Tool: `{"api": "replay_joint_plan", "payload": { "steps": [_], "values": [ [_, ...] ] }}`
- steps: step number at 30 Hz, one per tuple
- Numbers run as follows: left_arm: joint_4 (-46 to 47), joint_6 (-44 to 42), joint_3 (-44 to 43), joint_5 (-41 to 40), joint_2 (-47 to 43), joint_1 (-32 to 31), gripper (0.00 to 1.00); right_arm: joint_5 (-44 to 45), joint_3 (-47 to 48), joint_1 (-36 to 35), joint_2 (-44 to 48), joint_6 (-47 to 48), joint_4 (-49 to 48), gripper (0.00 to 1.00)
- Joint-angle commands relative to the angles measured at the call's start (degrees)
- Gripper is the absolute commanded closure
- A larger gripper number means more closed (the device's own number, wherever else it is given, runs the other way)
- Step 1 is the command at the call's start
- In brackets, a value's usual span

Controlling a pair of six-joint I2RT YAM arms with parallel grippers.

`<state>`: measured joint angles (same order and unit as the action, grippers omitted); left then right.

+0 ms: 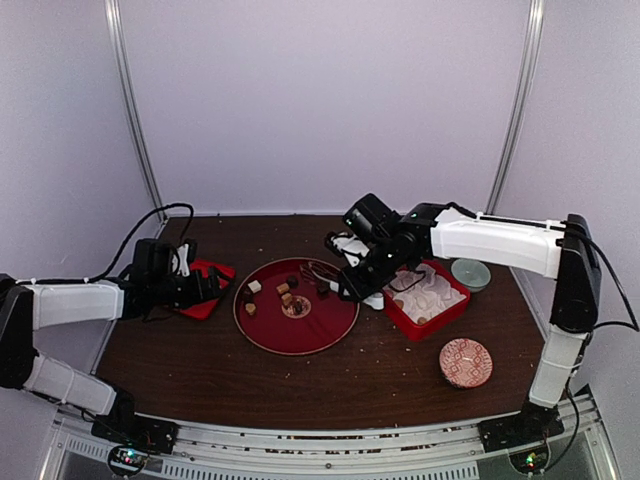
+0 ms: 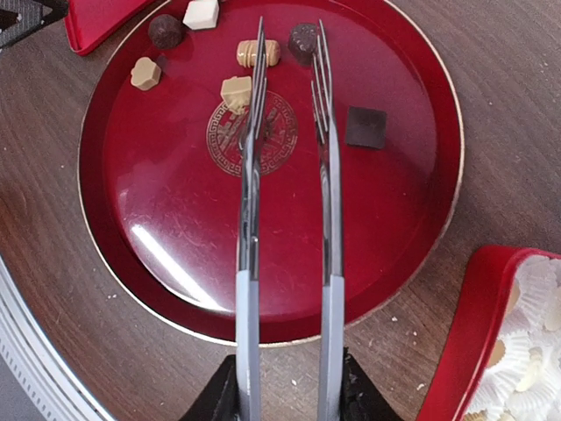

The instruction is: Pack the chocolate

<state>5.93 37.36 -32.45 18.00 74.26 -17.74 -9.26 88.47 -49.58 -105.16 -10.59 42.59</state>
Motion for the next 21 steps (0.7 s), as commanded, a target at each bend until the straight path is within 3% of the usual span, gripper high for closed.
{"api": "replay_joint_plan", "payload": {
  "steps": [1, 9, 21],
  "values": [
    [1.71, -1.04, -1.22, 0.48, 0.58, -0.28, 0.03, -0.81, 4.82, -1.93, -4.41, 1.11, -2.62, 0.67],
    [1.27, -1.53, -0.87, -0.13, 0.23, -0.28, 0.03, 0.37, 12.16, -3.65, -12.45, 2.64, -0.23, 0.64],
    [1.53, -1.77, -1.04, -0.33, 1.14, -0.28, 0.03, 1.61, 16.21, -4.02, -16.73, 3.47, 2.68, 0.62]
  ]
}}
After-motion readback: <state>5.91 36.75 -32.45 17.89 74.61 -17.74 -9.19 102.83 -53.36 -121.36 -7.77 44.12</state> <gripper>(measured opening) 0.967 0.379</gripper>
